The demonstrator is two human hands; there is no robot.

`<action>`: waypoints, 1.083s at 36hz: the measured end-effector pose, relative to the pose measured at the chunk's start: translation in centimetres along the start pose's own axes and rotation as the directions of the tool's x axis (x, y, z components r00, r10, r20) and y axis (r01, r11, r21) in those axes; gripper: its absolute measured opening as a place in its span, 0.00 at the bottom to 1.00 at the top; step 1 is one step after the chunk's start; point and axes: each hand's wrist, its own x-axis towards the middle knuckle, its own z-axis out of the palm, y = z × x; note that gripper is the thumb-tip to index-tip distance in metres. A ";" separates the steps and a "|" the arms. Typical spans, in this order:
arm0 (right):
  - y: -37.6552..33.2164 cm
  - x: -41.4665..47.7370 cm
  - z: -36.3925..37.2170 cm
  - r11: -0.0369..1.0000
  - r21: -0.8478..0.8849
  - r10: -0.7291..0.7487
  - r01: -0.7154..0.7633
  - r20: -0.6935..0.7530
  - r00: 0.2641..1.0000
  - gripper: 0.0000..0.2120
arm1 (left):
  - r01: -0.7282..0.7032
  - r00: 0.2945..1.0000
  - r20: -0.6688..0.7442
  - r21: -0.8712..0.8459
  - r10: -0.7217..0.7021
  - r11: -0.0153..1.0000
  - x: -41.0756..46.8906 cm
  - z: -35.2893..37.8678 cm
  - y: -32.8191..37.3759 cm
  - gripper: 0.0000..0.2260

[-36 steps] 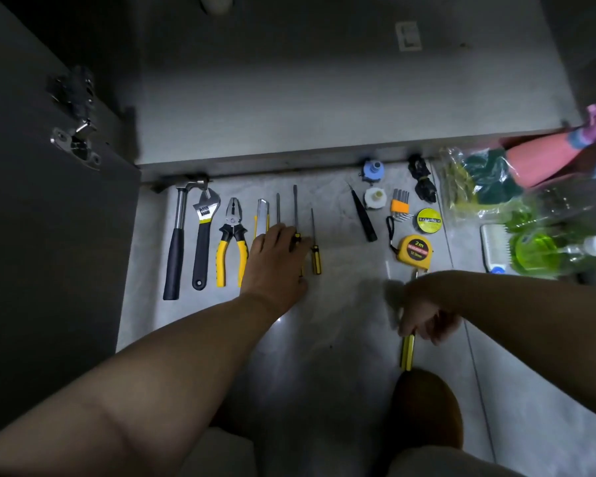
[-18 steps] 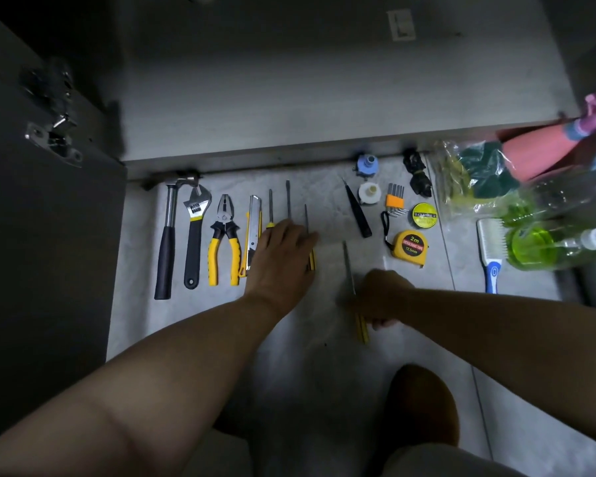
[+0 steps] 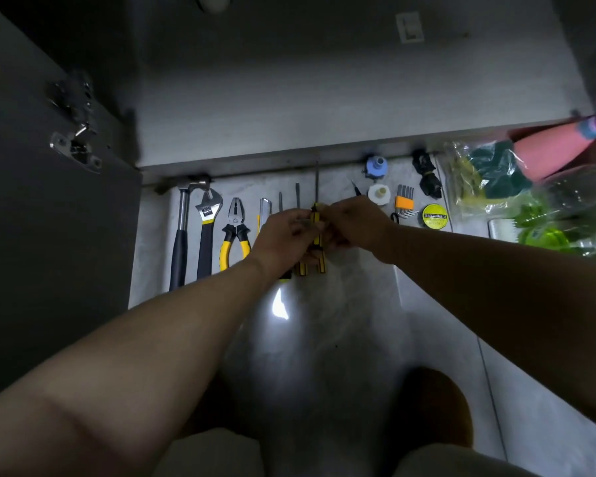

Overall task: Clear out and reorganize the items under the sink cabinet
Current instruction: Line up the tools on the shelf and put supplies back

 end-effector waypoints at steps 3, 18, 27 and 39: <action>0.8 0.7 0.1 0.983 -0.181 -0.029 0.016 -0.069 0.997 0.21 | 0.006 1.000 0.016 0.054 -0.007 0.999 0.3 -0.5 0.1 0.06; 4.2 0.7 3.6 0.616 -0.780 0.073 -0.112 -0.085 0.994 0.15 | -0.106 0.970 -0.141 0.476 0.195 0.873 0.4 1.2 -2.9 0.09; 4.4 -1.0 0.0 0.492 -0.857 -0.088 -0.155 -0.227 0.970 0.08 | -0.079 0.958 -0.182 0.573 0.221 0.815 -0.4 4.5 -3.2 0.10; 3.2 0.3 1.3 0.972 -0.210 0.100 -0.101 -0.016 0.995 0.19 | -0.123 0.967 -0.123 0.534 0.221 0.837 -1.2 3.5 -3.6 0.11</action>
